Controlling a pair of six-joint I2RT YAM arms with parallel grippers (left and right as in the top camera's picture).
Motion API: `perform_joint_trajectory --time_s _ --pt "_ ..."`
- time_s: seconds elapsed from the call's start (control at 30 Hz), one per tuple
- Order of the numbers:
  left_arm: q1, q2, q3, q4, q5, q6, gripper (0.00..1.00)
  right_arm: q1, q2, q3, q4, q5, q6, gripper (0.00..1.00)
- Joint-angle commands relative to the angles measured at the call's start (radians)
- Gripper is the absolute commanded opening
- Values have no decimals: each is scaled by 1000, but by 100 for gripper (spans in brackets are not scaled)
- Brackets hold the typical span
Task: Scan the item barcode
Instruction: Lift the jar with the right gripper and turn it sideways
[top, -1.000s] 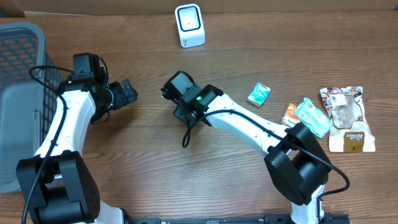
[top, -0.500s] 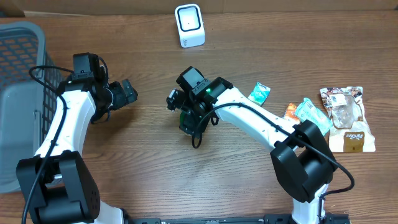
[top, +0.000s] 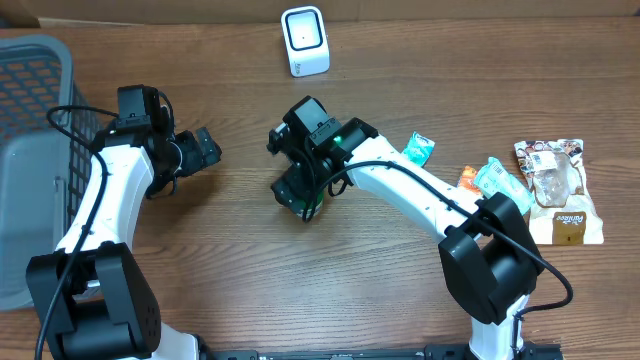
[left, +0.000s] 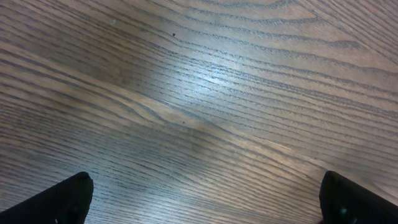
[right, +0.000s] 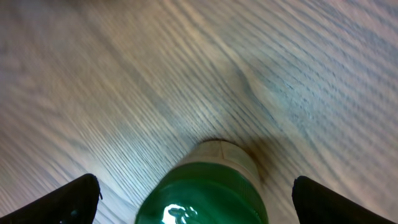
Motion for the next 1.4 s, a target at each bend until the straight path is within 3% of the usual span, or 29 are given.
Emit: perform_joint_trajectory --time_s 0.0,0.2,0.57,0.87,1.2,1.37 --pt "4 -21 21 -3 -8 1 100 0 10 15 5 72 245 100" --pt "4 -21 21 -3 -8 1 99 6 51 4 -22 115 249 98" --pt "4 -21 21 -3 -8 1 100 6 55 4 -53 115 249 67" --pt "4 -21 21 -3 -8 1 100 3 41 56 -121 97 249 67" --pt "4 -21 21 -3 -8 1 100 -66 -92 128 -186 -129 249 62" --pt "4 -21 21 -3 -8 1 100 -183 -154 128 -182 -412 209 62"
